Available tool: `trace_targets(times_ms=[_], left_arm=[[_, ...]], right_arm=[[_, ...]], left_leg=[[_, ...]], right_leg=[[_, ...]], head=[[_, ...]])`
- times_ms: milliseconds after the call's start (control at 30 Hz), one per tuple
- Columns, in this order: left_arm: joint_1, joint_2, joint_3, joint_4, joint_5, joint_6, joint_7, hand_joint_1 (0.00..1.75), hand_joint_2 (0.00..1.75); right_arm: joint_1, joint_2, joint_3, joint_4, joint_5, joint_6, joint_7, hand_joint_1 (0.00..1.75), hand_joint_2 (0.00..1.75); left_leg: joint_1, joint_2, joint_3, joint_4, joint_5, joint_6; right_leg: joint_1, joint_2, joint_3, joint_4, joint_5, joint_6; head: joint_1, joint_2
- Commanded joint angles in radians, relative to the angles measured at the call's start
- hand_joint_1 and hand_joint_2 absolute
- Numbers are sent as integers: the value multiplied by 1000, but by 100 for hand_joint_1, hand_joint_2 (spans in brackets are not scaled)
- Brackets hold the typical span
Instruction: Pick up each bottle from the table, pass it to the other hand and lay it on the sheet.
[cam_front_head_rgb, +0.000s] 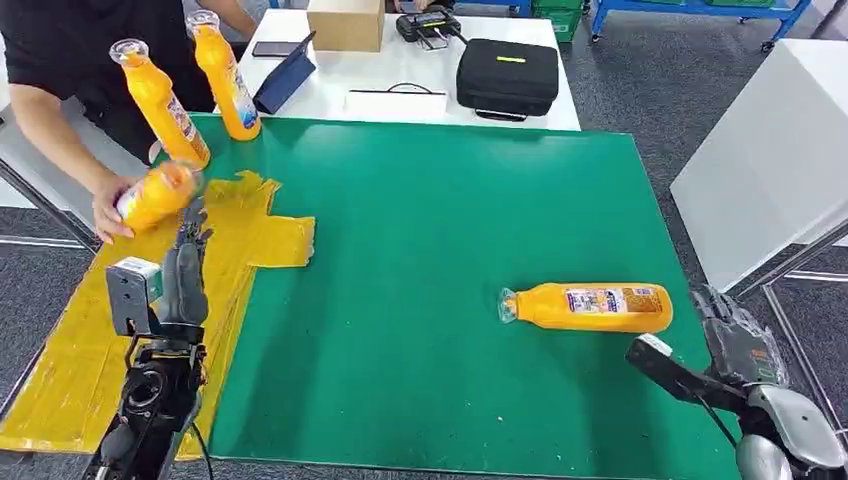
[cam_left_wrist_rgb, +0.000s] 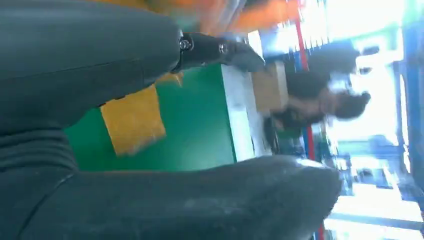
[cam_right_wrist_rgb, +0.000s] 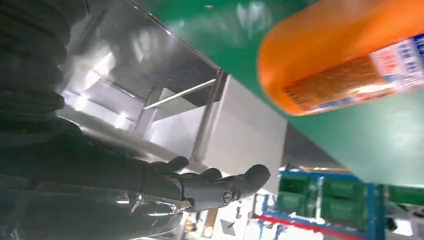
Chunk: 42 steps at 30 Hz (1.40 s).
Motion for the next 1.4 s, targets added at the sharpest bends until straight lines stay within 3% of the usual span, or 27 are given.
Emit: trace_targets(times_ms=[33, 133, 233, 567, 833, 1133, 1400], left_arm=[[-34, 29, -65, 9, 2, 4, -1, 0, 0], [-35, 32, -63, 12, 8, 6, -2, 0, 0], [-25, 44, -63, 8, 25, 8, -2, 0, 0], [-20, 47, -58, 0, 52, 8, -3, 0, 0], [-16, 56, -59, 11, 100, 0, -15, 0, 0], [-41, 55, -70, 33, 123, -3, -17, 0, 0], [-68, 52, -93, 64, 148, -7, -23, 0, 0]], right_arm=[[-113, -24, 149, 179, -26, -12, -8, 0, 175], [-124, -22, 171, 182, -27, -11, -7, 0, 175], [-207, -20, 250, 245, -36, -8, -5, 0, 175], [-232, -55, 316, 288, -64, -6, -2, 0, 175], [-340, -23, 425, 428, -50, 40, 6, 0, 175], [-341, -9, 457, 471, -24, 64, 19, 0, 175], [-440, 26, 537, 667, 23, 65, -31, 0, 175]], left_leg=[[1, 0, 3, 0, -1, -2], [1, 1, 5, 0, -2, -3], [1, 3, 5, 0, -2, -3], [0, 1, 1, 0, 0, -1], [0, 3, 3, 0, -1, -2], [1, 1, 2, -1, 0, -1], [1, 0, 5, -1, 0, -2]], right_leg=[[1, 0, 3, -1, 0, -2], [2, 0, 5, 0, -1, -3], [1, 2, 4, 0, 0, -3], [0, 0, 1, 0, 0, -1], [0, 2, 3, 0, 0, -3], [1, 0, 3, -1, 0, -2], [1, -1, 5, -1, 1, -3]], head=[[-1, 0], [-1, 0], [0, 0], [0, 0], [0, 0], [0, 0], [0, 0]])
